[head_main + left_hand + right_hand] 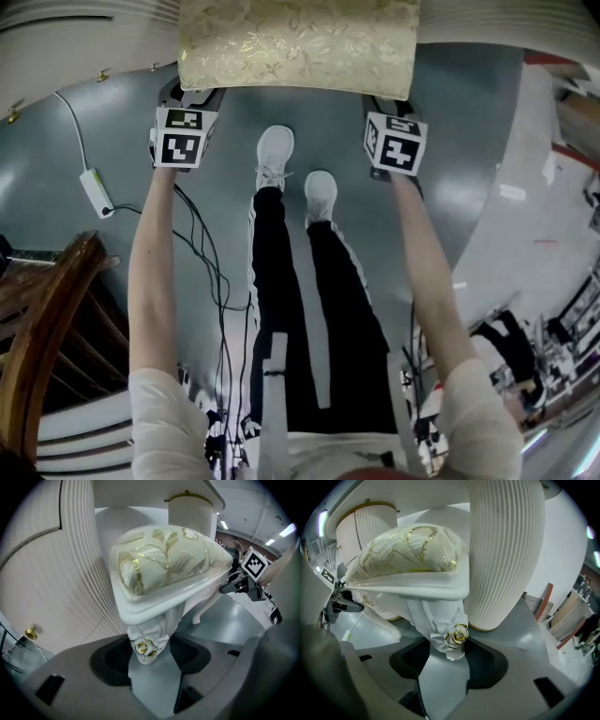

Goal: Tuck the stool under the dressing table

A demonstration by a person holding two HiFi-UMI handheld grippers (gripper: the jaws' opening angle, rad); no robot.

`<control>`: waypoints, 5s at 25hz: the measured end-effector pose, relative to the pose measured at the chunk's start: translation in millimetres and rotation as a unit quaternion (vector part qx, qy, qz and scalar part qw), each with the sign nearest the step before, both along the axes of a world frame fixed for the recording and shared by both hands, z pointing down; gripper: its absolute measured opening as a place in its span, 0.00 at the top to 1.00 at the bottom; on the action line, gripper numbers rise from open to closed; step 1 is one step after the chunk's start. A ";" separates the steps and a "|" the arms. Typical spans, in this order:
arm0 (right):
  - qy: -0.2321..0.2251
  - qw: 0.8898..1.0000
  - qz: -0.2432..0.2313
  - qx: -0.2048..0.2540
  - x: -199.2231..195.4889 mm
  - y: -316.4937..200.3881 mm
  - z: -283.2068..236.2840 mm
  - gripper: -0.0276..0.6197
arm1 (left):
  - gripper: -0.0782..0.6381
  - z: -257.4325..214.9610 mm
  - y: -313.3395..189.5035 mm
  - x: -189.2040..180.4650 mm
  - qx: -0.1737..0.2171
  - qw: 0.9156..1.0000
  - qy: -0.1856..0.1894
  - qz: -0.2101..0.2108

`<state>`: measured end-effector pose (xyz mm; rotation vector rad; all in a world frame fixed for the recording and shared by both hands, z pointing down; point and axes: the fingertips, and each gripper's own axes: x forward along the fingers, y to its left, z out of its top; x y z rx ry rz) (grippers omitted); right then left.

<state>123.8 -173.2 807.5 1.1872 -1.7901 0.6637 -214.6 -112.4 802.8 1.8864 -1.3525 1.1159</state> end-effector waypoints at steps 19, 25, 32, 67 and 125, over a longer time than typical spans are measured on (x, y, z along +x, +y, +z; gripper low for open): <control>-0.008 0.999 0.038 0.016 -23.6 -13.9 4.0 0.59 | 0.53 5.2 -41.1 -27.3 -0.026 0.998 -0.036 0.043; 0.007 0.999 0.030 0.026 -34.5 -79.3 -2.9 0.59 | 0.53 0.0 -87.9 -38.1 -0.010 0.999 -0.032 0.018; 0.023 0.999 0.018 0.043 -30.8 -118.9 -6.5 0.60 | 0.54 -3.6 -112.0 -31.0 0.007 1.000 -0.028 -0.004; -0.009 0.999 -0.016 0.046 -43.7 -84.1 -110.3 0.60 | 0.53 -96.0 -66.6 -4.2 0.038 0.988 0.041 -0.141; -0.166 0.964 -0.065 0.195 63.3 127.4 -548.8 0.95 | 0.88 -577.3 117.7 214.2 0.268 0.941 0.047 -0.201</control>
